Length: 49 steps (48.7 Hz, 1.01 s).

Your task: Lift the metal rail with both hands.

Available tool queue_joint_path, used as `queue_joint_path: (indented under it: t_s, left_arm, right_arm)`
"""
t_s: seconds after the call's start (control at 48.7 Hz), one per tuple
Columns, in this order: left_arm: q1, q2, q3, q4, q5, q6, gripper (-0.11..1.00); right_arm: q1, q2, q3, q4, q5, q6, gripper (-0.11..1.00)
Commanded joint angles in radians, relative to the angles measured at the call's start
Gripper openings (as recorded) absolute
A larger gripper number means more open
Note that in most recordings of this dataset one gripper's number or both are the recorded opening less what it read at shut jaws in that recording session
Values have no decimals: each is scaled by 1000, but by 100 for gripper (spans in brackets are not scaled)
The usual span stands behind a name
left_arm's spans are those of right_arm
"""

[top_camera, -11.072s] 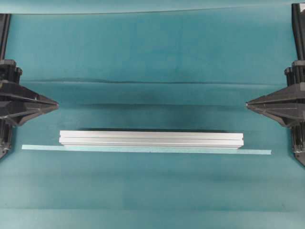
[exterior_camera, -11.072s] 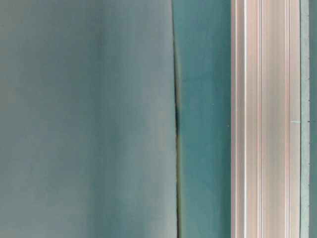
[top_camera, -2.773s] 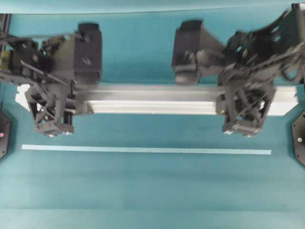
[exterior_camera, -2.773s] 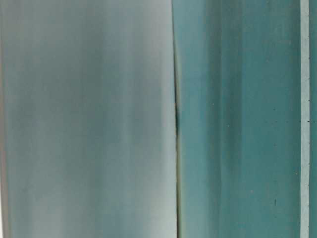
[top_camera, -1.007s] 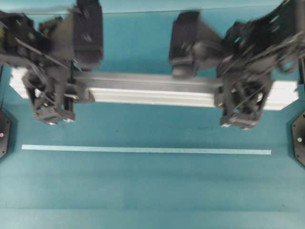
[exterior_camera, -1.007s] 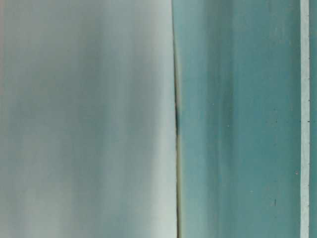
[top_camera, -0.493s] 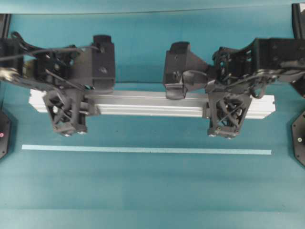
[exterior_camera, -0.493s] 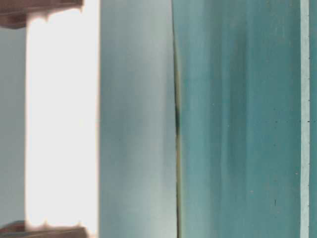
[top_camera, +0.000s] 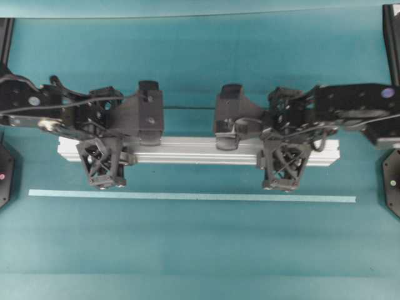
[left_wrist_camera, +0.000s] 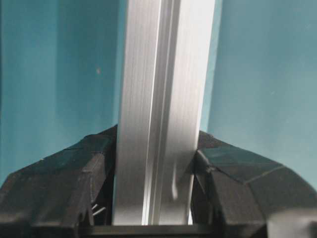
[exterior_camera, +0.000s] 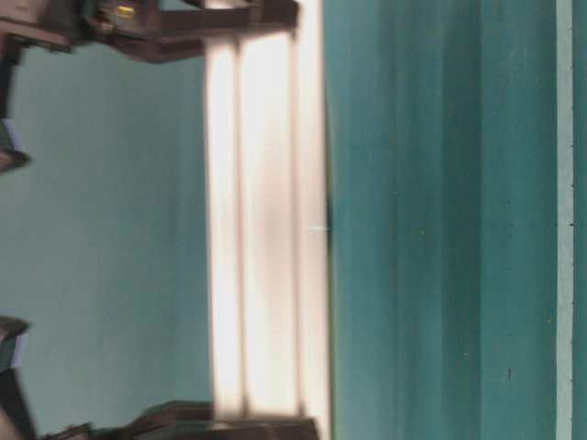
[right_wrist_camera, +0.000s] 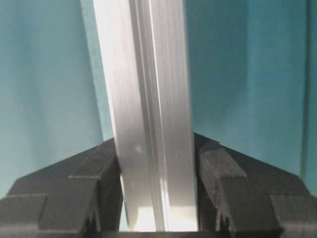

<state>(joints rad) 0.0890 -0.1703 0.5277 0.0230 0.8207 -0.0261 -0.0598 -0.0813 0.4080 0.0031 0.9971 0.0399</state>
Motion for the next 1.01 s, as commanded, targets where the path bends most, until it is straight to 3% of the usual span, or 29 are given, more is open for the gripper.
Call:
queue_joint_path:
  t_s: [0.0,0.493,0.986]
  left_arm:
    - [12,17,-5,3,-29,-14,36]
    - [-17,109,58,3,-141,-31,36]
    - [-55,163,124,3,-258,-138,36]
  right_arm:
    - [12,17,2,2,-51,-3,38]
    - [41,66,110,11,-201,5,39]
    - [74,86,215,28,-351,14,38]
